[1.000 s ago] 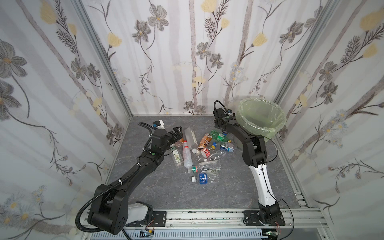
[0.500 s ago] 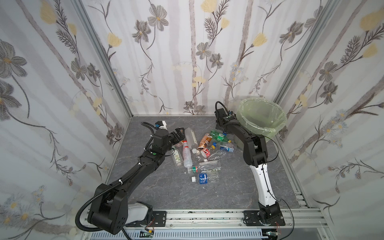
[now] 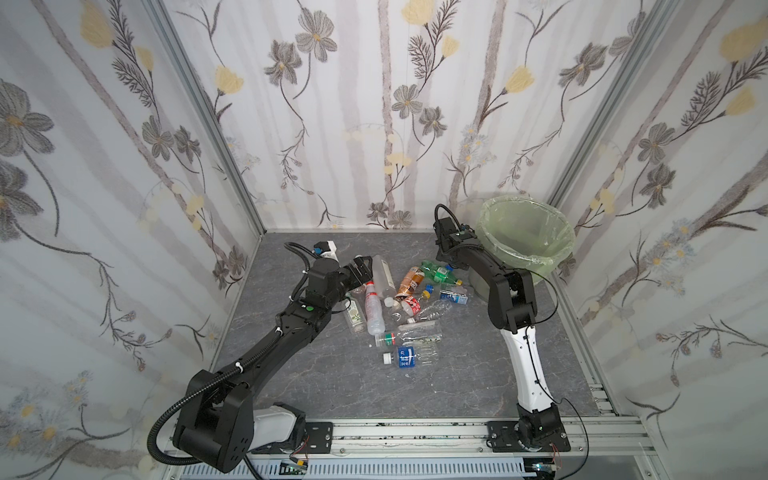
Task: Throw the plastic bottles in the bin
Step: 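Grasp the blue-labelled water bottle with the right gripper while the left hovers, then lift the water bottle with the right gripper and drop it into the bin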
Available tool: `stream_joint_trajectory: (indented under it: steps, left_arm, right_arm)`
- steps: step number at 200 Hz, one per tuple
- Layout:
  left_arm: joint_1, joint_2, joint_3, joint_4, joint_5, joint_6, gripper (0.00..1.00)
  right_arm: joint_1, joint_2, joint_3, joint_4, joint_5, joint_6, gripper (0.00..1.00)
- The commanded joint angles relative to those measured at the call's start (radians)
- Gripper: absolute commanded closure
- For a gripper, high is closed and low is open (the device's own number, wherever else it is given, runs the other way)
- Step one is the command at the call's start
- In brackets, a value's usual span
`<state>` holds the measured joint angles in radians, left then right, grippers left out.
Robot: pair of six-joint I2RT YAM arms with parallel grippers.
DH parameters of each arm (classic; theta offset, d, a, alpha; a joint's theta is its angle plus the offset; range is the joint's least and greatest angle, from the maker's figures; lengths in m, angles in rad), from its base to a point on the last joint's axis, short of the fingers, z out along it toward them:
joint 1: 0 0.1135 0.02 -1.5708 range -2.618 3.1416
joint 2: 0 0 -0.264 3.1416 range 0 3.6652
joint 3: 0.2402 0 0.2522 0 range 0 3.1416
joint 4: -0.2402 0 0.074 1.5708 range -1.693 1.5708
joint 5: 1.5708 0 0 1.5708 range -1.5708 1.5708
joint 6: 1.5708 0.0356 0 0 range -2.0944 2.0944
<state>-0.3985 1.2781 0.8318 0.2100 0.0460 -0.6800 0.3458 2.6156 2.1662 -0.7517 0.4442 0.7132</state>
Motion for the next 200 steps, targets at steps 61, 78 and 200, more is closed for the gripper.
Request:
stream_joint_trajectory:
  steps: [61,78,200]
  left_arm:
    - [-0.006,-0.002,0.013,0.003,-0.002,0.020,0.00]
    - [-0.007,0.003,0.013,0.003,-0.002,0.019,0.00]
    - [-0.007,-0.016,0.038,0.003,-0.053,0.028,0.00]
  right_arm:
    - [-0.020,0.031,0.018,0.041,-0.077,-0.037,0.48]
    - [-0.021,0.034,0.018,0.053,-0.091,-0.046,0.54]
    - [0.013,-0.133,0.017,0.072,-0.115,-0.152,0.55]
